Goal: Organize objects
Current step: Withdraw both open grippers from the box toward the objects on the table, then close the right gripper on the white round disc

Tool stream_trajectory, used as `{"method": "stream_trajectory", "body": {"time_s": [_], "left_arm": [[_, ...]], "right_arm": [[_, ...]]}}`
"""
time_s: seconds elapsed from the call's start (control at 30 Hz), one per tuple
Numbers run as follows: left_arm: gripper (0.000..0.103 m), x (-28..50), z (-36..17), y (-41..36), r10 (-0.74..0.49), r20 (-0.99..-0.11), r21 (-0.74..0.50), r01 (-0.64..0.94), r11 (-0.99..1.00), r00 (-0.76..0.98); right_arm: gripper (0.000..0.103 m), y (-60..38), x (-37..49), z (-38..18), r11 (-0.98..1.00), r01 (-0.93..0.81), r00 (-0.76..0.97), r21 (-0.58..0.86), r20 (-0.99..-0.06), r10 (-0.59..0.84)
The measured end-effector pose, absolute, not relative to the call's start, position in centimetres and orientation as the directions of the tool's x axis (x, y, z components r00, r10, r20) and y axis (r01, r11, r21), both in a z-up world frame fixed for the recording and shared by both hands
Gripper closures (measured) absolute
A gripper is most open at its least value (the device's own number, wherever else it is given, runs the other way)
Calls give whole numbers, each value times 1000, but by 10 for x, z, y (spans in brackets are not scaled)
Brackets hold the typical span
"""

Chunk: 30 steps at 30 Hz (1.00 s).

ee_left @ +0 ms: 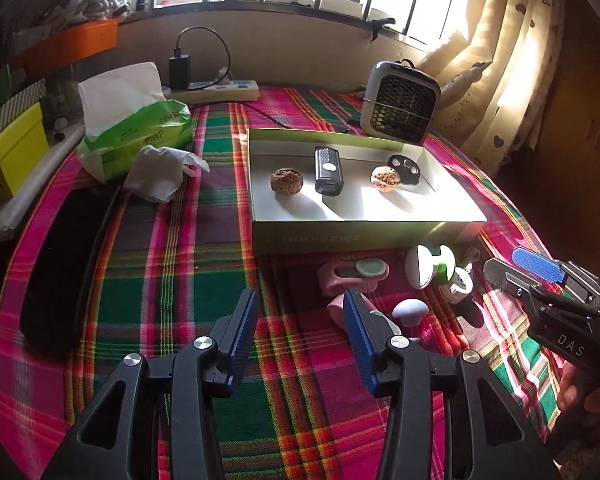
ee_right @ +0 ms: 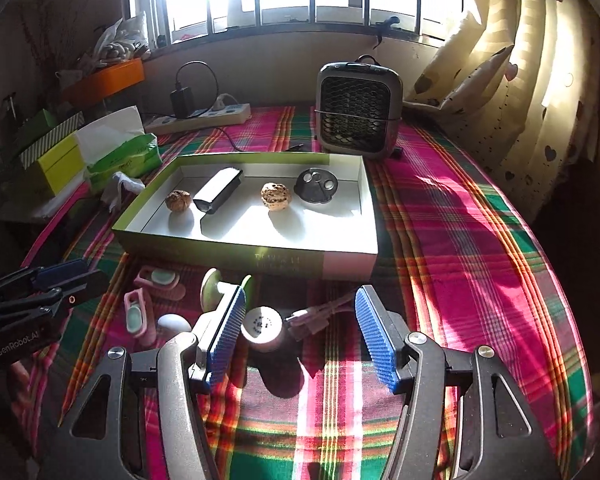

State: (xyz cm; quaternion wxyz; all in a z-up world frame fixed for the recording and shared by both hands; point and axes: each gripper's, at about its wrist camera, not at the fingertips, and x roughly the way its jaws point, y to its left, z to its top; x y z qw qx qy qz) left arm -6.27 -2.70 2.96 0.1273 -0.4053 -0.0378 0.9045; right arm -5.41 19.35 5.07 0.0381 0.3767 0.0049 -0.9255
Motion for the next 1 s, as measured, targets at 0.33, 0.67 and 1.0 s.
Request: {"method": "stream_trajectory", "body": {"time_s": [0.33, 0.67, 1.0], "left_arm": [[60, -57, 18, -38, 280, -736, -197, -202, -959, -616], [60, -55, 15, -41, 290, -740, -205, -206, -957, -608], [60, -56, 17, -40, 314, -739, -229, -215, -949, -597]], "right_arm": [[44, 184, -49, 31, -997, 62, -673, 49, -736, -78], [55, 175, -58, 27, -994, 89, -664, 57, -741, -102], [65, 171, -68, 21, -990, 117, -639, 76, -757, -134]]}}
